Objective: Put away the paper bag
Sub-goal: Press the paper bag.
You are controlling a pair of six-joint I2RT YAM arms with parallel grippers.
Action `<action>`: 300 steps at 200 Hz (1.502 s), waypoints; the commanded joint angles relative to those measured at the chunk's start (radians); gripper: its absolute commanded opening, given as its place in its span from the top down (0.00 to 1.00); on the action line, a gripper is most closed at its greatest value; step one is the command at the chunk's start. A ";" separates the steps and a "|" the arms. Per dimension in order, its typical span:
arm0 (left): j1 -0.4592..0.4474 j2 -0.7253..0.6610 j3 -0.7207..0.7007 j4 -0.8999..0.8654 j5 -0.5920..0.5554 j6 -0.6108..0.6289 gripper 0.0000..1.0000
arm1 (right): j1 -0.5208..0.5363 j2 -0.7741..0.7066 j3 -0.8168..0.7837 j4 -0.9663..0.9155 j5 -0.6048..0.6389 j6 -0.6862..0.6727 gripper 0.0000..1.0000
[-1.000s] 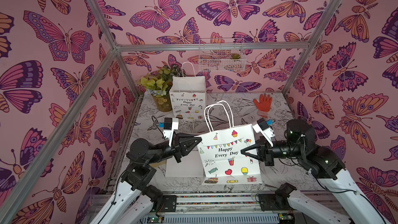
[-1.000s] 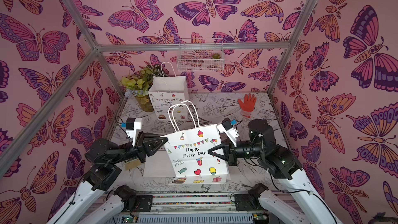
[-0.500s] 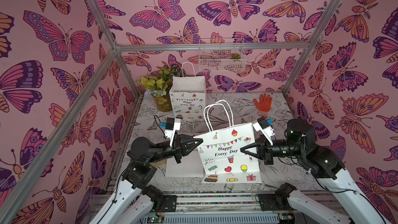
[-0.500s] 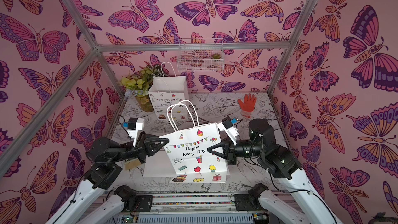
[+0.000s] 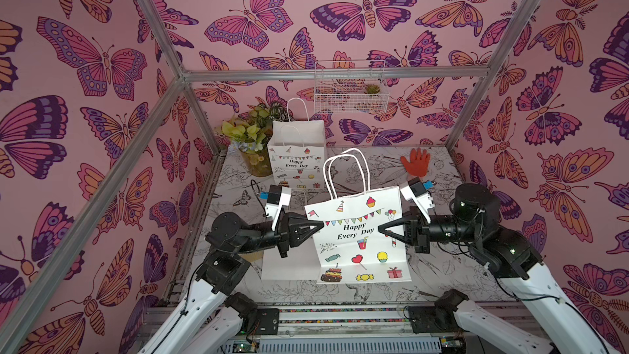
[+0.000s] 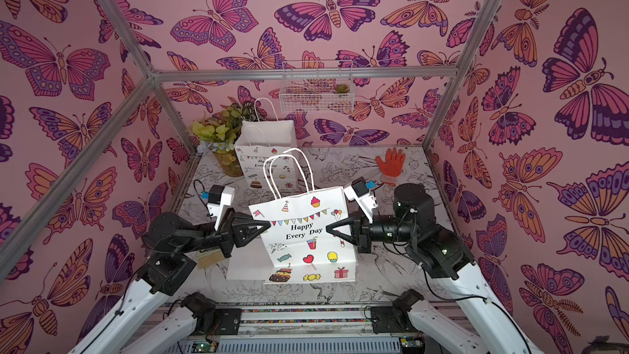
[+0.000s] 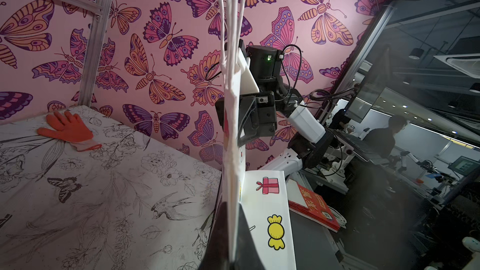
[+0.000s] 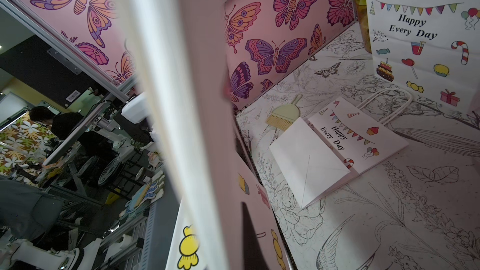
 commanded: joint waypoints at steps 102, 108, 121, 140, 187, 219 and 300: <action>-0.011 0.004 0.009 0.013 0.053 0.005 1.00 | -0.068 0.020 0.091 0.087 -0.044 0.036 1.00; -0.011 0.004 0.010 0.014 0.053 0.005 1.00 | -0.068 0.023 0.092 0.088 -0.044 0.036 1.00; -0.012 0.004 0.008 0.014 0.051 0.004 1.00 | -0.070 0.024 0.095 0.088 -0.044 0.036 1.00; -0.012 0.008 0.005 0.016 0.049 0.006 0.84 | -0.071 0.023 0.100 0.088 -0.045 0.038 1.00; -0.012 0.006 0.005 0.015 0.054 0.012 1.00 | -0.099 0.023 0.106 0.089 -0.068 0.044 1.00; -0.012 0.012 0.004 0.016 0.057 0.010 0.99 | -0.104 0.026 0.113 0.089 -0.075 0.049 1.00; -0.021 0.034 0.001 0.018 0.130 0.010 0.27 | -0.144 0.033 0.140 0.095 -0.095 0.061 1.00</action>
